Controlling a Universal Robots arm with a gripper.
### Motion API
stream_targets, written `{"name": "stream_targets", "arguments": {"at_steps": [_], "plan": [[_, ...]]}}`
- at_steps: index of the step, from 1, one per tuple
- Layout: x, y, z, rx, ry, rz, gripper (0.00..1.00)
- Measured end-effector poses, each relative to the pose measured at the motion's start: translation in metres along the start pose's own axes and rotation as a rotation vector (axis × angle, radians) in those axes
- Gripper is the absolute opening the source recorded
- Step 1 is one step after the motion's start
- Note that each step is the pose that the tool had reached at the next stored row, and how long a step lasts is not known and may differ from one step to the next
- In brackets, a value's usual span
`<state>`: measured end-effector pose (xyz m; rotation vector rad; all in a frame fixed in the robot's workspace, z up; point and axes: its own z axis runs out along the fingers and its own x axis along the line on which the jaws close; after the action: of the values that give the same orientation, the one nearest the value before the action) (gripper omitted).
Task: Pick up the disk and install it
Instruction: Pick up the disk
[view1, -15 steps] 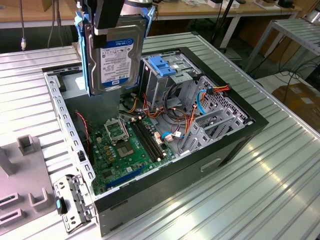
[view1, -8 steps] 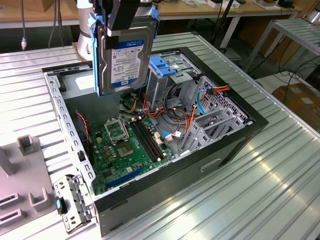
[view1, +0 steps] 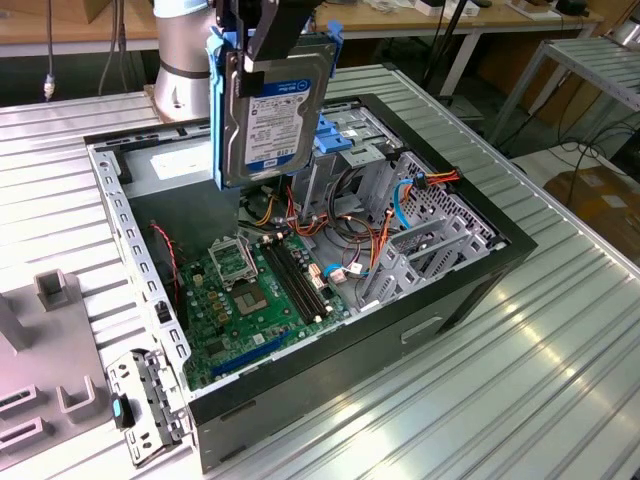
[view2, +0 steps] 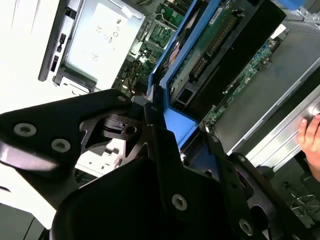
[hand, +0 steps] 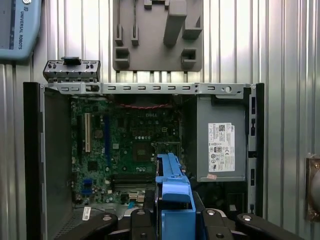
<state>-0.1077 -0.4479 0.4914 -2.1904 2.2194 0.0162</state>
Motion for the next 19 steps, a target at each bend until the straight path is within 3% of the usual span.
{"name": "stream_targets", "arguments": {"at_steps": [4,19], "plan": [[0.0035,-0.0112,0.0002,-0.0003,0.0,0.002,0.37],[0.0302,-0.0224,0.0008,-0.0019,0.0001,0.006,0.37]]}}
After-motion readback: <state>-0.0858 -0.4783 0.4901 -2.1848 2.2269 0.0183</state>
